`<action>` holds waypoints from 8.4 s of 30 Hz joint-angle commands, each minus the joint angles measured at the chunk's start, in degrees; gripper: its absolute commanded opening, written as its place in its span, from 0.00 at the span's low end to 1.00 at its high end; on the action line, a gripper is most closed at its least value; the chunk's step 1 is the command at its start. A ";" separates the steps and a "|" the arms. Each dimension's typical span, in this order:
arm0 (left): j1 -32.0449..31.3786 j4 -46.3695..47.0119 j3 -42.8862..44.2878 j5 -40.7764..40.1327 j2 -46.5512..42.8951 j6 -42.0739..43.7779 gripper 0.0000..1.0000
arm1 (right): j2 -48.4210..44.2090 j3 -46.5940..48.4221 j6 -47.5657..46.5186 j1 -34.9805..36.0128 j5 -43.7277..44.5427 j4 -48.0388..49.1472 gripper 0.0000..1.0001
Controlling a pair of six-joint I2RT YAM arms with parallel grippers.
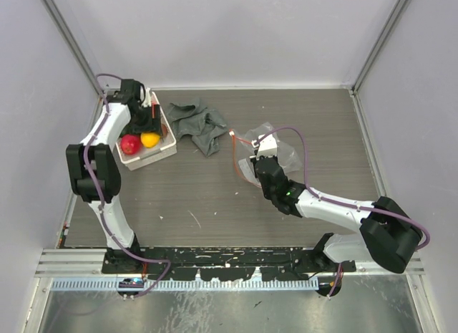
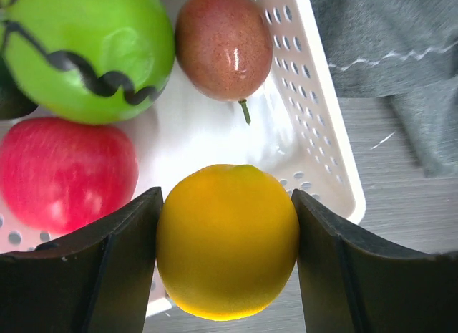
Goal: Place the food in the zip-top bag and seal the zipper
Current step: Pick up the fake fruit from the bin, then place the fake fruit in the zipper food storage bag, then pick up the fake fruit from the bin.
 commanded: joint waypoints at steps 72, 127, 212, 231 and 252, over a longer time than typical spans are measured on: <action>-45.37 39.77 -35.23 -18.86 -28.33 -68.68 0.00 | -3.30 0.01 4.31 -0.12 -12.23 4.20 0.00; -49.60 37.84 -34.40 -25.41 -29.81 -67.79 0.00 | -2.06 -0.05 5.73 -0.15 -13.25 5.03 0.01; -15.02 4.82 -24.45 -26.61 -40.34 -25.61 0.95 | -4.17 -2.01 5.83 -0.17 -12.67 7.23 0.01; -2.86 -7.97 0.16 -19.14 -9.96 1.37 0.98 | -2.65 -1.92 4.91 -0.14 -12.58 7.89 0.01; 2.82 -8.36 6.22 -13.35 5.80 1.29 0.98 | -2.43 -1.88 4.44 -0.21 -12.72 7.91 0.00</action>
